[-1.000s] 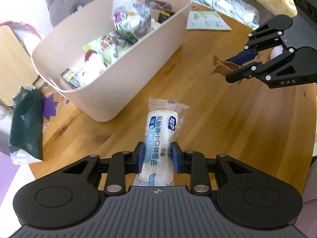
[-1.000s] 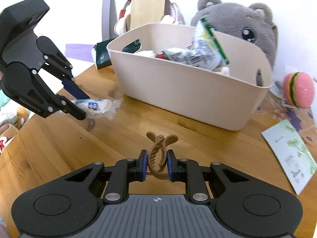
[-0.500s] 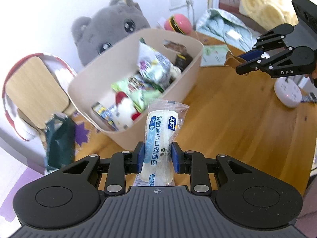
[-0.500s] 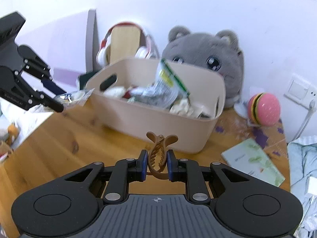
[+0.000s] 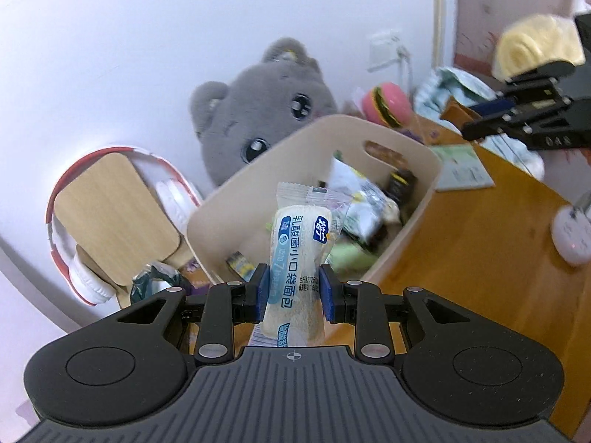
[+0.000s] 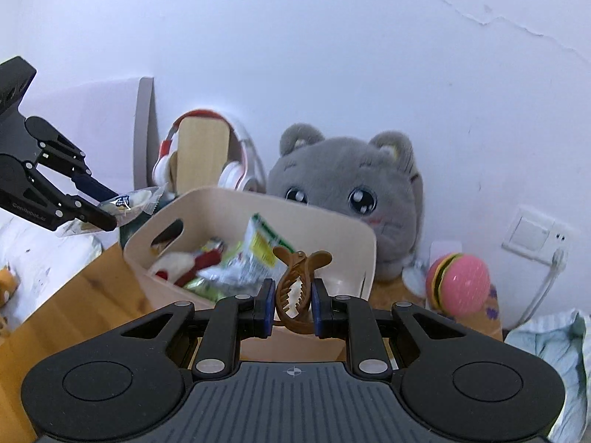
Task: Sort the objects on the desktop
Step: 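Carry the claw clip and bread roll with both tools over the basket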
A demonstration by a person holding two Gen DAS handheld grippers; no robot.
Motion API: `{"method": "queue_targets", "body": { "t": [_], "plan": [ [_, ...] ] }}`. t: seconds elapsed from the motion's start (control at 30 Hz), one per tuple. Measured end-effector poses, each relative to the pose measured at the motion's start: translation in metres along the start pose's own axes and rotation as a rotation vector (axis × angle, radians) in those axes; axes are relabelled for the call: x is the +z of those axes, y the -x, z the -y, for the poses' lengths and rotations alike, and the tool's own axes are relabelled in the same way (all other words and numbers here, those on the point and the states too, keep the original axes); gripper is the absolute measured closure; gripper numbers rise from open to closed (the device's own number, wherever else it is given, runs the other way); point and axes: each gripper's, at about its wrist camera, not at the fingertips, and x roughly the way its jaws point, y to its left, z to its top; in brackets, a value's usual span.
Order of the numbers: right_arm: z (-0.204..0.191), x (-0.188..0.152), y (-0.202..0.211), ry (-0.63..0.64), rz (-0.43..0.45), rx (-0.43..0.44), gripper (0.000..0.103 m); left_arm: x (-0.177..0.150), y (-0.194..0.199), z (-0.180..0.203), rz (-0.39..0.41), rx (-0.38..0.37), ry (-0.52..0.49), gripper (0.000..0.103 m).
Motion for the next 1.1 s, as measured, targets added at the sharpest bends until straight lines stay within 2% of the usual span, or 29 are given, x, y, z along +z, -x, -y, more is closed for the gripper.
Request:
{"method": "queue_targets", "body": {
  "t": [0.23,0.53,0.63,0.83,1.1],
  "plan": [
    [0.007,0.017,-0.024,-0.02,0.013,-0.021,0.084,0.01,-0.028,-0.014,0.011,0.025,0.102,0.074],
    [0.004,0.021,-0.062,-0.04,-0.022,-0.04,0.084,0.016,-0.07,-0.009,-0.008,0.014,0.163,0.074],
    [0.006,0.019,-0.073,-0.07,-0.042,-0.028,0.084,0.017,-0.082,-0.006,-0.024,0.019,0.172,0.074],
    [0.005,0.013,-0.098,-0.053,-0.106,-0.04,0.084,0.012,-0.102,-0.002,-0.065,0.023,0.197,0.074],
    [0.002,0.003,-0.12,-0.044,-0.178,-0.041,0.084,0.006,-0.109,0.0,-0.081,0.03,0.218,0.074]
  ]
}}
